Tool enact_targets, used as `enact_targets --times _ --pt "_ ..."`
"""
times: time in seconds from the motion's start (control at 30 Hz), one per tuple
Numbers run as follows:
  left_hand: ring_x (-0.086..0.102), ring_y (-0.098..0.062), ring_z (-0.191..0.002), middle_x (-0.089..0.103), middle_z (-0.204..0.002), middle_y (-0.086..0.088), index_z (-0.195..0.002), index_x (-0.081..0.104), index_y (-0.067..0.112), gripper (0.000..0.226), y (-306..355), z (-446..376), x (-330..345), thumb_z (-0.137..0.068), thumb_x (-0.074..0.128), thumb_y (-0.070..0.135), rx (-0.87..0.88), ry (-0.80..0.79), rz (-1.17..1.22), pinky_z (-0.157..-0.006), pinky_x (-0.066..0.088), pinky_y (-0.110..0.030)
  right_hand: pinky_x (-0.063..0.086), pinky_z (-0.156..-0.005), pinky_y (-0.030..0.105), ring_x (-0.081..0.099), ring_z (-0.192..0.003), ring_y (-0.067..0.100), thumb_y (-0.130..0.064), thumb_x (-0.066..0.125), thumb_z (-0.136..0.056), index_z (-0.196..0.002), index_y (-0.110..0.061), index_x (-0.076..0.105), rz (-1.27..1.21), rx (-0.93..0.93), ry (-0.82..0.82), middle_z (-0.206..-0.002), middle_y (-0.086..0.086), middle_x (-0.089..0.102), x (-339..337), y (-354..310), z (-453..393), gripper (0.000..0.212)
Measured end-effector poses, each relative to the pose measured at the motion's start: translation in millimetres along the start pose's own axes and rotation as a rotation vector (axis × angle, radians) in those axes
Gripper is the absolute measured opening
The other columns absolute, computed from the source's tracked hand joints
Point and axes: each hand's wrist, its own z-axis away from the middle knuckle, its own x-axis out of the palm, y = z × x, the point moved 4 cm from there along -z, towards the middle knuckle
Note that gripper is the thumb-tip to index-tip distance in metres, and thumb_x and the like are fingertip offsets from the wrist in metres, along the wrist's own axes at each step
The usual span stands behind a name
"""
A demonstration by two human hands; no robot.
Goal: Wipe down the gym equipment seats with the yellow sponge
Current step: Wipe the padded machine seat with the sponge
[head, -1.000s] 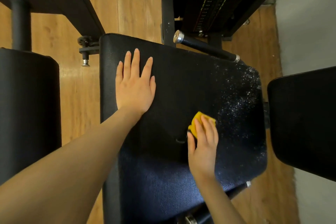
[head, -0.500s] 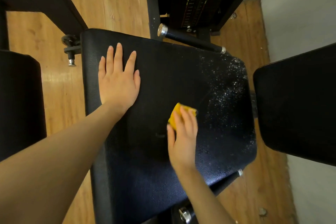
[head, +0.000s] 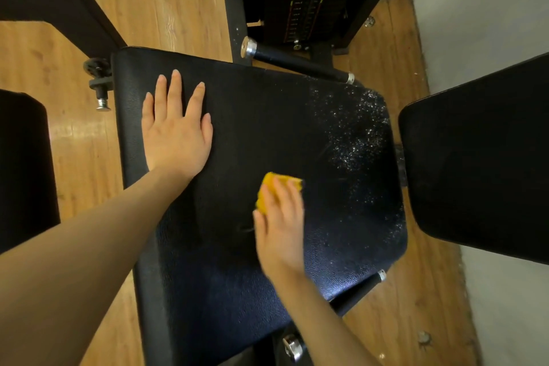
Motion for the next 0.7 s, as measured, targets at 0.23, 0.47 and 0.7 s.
enact_targets --times 0.23,0.47,0.7 --pt "0.005 -0.029 -0.148 0.013 -0.16 -0.011 -0.15 0.021 0.026 0.053 0 -1 0 -0.1 0.029 0.04 -0.012 -0.007 -0.016 -0.12 0.007 -0.045 0.019 -0.118 0.034 0.027 -0.138 0.026 -0.026 0.044 -0.095 -0.139 -0.011 0.046 0.082 -0.022 -0.049 -0.146 0.006 0.041 -18 50 -58 0.046" --pt "0.007 -0.029 -0.148 0.014 -0.159 -0.011 -0.15 0.024 0.026 0.053 0 -1 1 -0.099 0.031 0.039 -0.016 -0.005 -0.008 -0.119 0.007 -0.045 0.02 -0.118 0.038 0.024 -0.139 0.024 -0.026 0.043 -0.096 -0.138 -0.009 0.046 -0.044 0.163 0.051 -0.146 0.007 0.039 -9 15 -67 0.045" --pt "0.005 -0.028 -0.148 0.013 -0.16 -0.01 -0.15 0.022 0.027 0.053 0 -2 1 -0.1 0.029 0.04 -0.024 -0.025 0.001 -0.12 0.007 -0.045 0.015 -0.116 0.032 0.021 -0.142 0.023 -0.025 0.047 -0.094 -0.141 -0.015 0.043 0.084 -0.086 -0.13 -0.15 0.003 0.036 -8 -3 -80 0.048"
